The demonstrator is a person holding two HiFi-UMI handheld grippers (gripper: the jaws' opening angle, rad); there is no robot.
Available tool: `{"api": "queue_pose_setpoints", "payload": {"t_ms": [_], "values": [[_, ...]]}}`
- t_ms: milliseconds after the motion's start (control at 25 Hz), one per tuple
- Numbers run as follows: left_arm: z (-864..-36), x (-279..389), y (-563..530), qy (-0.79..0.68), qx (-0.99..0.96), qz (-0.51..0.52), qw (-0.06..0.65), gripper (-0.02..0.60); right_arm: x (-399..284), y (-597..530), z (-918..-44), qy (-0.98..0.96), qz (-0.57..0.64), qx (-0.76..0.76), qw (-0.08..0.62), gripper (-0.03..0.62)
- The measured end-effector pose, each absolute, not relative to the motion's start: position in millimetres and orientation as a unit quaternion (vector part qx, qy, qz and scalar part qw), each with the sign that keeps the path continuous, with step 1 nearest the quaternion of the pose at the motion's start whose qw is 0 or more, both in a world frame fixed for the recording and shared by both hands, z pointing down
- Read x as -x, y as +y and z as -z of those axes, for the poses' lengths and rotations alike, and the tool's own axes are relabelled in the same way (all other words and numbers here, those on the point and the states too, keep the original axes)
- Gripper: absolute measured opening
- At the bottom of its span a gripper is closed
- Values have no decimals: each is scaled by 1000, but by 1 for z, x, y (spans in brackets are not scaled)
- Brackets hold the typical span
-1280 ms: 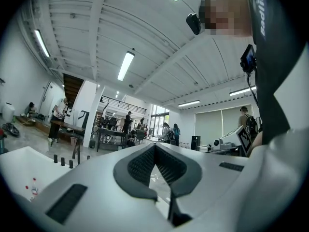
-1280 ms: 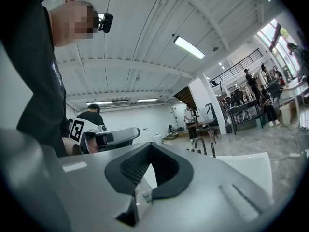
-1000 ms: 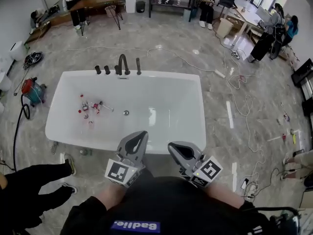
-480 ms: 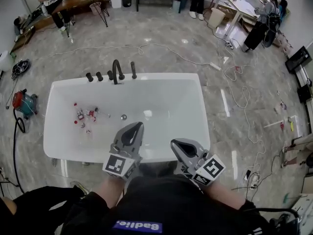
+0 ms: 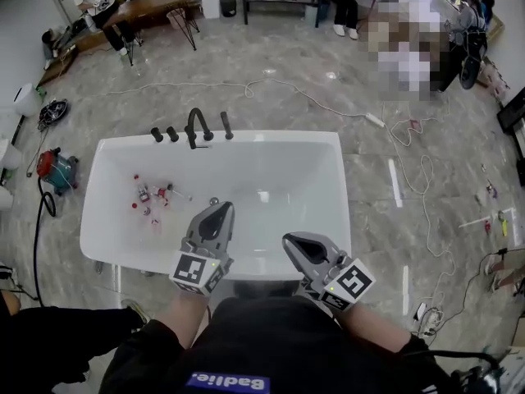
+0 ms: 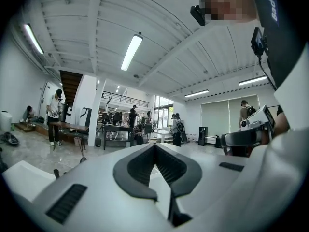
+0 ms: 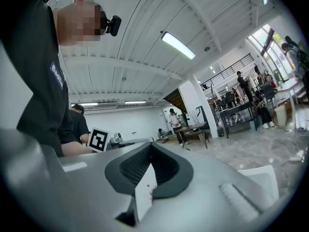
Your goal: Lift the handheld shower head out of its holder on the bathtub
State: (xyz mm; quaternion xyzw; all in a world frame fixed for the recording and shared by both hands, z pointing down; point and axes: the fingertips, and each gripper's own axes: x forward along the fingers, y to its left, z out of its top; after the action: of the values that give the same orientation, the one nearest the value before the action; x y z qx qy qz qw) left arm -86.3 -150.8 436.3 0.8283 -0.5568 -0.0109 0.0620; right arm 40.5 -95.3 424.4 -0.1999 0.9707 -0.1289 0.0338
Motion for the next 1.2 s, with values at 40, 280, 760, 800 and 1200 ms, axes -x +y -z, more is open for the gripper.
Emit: {"api": "queue_pose_setpoints", "payload": {"t_ms": [40,280,760,800,1200], "values": [[-438,84,-157,-564,-824,4,63,-5,-48,-99,-425,971,131,197,36,-5],[-458,85,-199,-596,-799,-36,72,-5,-81,-121,-443,968,157,190,36,-5],[-519,139,-328,-592,-793,-100,103,84,-72,-153,-474,954,194,230,6,-5],[-531,144,-342,-589,-794,-103,108,91,-71,-156,-480,950,199,240,2,-5],[-642,206,-477,-612,-766,-112,162,179,-53,-178,-529,921,243,303,-24,-5]]}}
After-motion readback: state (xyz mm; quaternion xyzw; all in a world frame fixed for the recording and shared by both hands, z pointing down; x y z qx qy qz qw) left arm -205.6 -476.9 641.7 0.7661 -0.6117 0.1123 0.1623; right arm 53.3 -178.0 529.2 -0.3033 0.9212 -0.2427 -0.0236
